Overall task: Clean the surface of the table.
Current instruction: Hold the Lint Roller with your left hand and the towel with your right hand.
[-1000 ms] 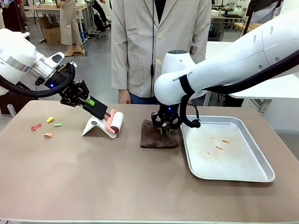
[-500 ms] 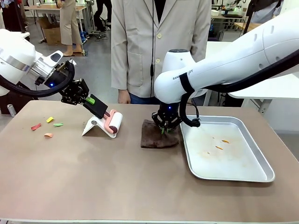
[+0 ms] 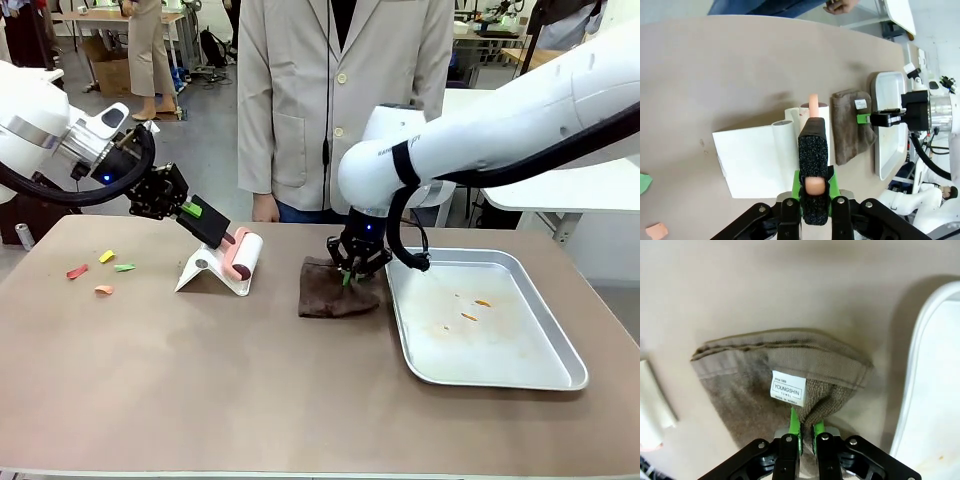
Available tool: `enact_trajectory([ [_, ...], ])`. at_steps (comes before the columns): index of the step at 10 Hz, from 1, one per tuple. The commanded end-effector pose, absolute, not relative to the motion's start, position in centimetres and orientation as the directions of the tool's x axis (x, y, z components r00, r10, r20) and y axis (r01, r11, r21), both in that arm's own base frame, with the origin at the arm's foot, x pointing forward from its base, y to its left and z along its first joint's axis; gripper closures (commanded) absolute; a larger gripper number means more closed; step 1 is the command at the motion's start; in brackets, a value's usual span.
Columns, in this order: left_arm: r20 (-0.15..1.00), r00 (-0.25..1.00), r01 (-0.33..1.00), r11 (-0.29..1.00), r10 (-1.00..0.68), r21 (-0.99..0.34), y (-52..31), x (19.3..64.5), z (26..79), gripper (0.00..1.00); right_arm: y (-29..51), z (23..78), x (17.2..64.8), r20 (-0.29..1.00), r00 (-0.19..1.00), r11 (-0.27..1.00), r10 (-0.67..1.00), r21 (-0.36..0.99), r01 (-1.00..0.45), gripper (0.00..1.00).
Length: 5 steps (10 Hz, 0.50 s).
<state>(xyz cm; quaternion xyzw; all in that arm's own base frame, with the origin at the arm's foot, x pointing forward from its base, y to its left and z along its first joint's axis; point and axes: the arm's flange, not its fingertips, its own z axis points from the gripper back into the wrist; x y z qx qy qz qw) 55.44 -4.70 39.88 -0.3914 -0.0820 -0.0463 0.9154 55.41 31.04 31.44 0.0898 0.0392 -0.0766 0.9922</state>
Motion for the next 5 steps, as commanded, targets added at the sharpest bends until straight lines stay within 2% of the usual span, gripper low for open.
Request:
enact_trajectory([
  [1, 0.176, 0.983, 0.169, 0.629, -0.051, -0.759, -3.4, 54.1, 40.6, 1.0, 28.2, 33.3, 53.8, -0.126, 0.983, 0.923, -0.132, 0.345, 0.168, 1.0],
  [2, 0.162, 0.986, 0.146, 0.607, -0.029, -0.781, -2.7, 53.9, 41.3, 1.0, 27.2, 33.9, 53.4, -0.154, 0.98, 0.889, -0.129, 0.42, 0.183, 1.0],
  [5, 0.066, 0.998, 0.07, 0.393, -0.025, -0.917, 0.7, 53.4, 42.7, 1.0, 24.6, 35.6, 51.9, -0.245, 0.967, 0.713, -0.077, 0.664, 0.225, 1.0],
])
